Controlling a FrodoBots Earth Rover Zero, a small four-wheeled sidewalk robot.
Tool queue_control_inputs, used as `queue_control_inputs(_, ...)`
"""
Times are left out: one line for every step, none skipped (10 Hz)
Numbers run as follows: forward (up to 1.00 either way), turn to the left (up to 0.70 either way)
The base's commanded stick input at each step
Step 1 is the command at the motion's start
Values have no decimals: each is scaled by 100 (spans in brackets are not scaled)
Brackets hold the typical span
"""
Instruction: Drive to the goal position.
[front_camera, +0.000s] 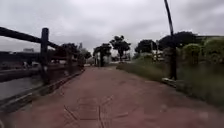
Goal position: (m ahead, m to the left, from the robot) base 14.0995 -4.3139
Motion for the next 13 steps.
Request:
queue_control_inputs(100, 0)
queue_control_inputs(100, 0)
queue_control_inputs(100, 0)
queue_control_inputs(100, 0)
queue_control_inputs(100, 0)
queue_control_inputs(100, 0)
queue_control_inputs(100, 0)
queue_control_inputs(100, 0)
queue_control_inputs(100, 0)
queue_control_inputs(100, 0)
queue_control_inputs(100, 0)
queue_control_inputs(100, 0)
queue_control_inputs(100, 0)
